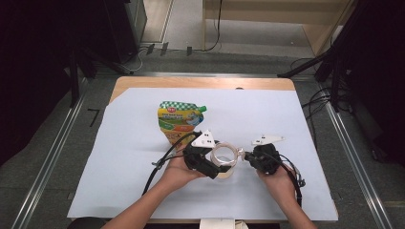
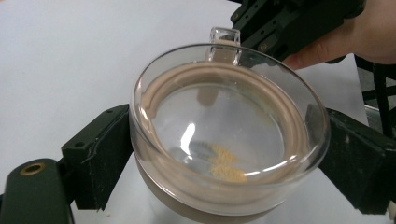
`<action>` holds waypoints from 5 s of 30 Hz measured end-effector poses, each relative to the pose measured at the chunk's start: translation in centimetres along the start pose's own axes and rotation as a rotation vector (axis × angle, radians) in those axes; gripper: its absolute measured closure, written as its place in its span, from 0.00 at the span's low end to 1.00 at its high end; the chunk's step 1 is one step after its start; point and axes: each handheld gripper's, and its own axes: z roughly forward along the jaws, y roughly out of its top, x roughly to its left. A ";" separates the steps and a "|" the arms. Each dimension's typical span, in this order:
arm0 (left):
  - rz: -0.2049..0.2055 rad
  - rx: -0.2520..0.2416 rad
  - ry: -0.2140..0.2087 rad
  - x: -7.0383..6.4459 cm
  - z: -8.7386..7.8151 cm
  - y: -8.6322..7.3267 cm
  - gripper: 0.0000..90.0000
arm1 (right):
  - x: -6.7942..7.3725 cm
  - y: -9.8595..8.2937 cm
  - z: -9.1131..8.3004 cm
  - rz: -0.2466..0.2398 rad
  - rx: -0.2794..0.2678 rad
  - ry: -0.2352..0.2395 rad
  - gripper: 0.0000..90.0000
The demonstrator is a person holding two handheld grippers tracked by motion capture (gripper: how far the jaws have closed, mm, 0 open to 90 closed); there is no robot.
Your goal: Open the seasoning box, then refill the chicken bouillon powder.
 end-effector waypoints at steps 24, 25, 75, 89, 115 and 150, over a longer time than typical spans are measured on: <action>0.010 0.012 0.006 -0.1 -0.6 1.3 0.13 | 0.0 0.1 -0.7 0.030 -0.046 0.024 1.00; 0.013 0.012 0.005 -0.1 -0.6 1.4 0.13 | 0.0 0.1 -0.7 0.030 -0.046 0.024 1.00; -0.044 0.049 -0.177 1.0 1.5 7.4 0.06 | -0.3 -0.2 -2.0 0.060 -0.106 0.053 1.00; -0.046 0.044 -0.167 1.0 -2.2 6.9 0.08 | 0.2 -1.0 -4.8 0.069 -0.119 0.077 0.96; -0.157 0.072 -0.155 3.9 -7.6 3.5 0.61 | 7.1 -1.8 -7.0 -0.089 -0.125 0.269 0.86; -0.231 0.052 0.008 7.5 -14.4 1.0 0.46 | 15.0 4.3 0.6 -0.216 -0.083 0.393 0.52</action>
